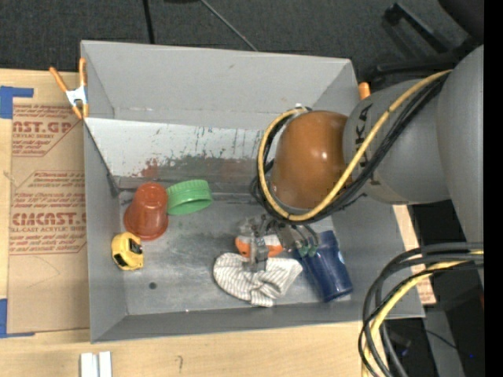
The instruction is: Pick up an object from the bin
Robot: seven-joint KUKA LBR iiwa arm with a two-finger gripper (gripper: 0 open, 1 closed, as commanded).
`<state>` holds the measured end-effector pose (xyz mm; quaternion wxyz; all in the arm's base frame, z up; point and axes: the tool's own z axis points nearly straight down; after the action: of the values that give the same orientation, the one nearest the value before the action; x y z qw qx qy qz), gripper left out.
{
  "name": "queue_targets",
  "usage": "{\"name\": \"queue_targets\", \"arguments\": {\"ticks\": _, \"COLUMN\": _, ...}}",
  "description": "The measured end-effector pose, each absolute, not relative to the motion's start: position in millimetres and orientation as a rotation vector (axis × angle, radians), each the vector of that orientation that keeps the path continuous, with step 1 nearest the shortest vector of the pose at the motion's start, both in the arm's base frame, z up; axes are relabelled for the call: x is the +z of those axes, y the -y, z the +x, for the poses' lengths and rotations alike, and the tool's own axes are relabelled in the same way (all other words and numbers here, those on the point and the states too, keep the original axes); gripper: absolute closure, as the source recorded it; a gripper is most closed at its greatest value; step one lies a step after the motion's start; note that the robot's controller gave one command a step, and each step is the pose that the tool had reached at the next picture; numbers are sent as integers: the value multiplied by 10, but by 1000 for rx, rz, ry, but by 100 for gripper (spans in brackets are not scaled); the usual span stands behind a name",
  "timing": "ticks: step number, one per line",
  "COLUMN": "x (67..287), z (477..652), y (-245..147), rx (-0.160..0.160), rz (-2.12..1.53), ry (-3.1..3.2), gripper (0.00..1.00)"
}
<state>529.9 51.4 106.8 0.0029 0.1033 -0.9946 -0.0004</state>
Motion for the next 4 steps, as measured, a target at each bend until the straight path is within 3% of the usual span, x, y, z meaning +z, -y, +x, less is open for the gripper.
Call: {"name": "queue_targets", "arguments": {"ticks": 4, "x": 1415, "z": 5310, "y": -522, "rx": 0, "rz": 325, "ry": 3126, "gripper": 100}}
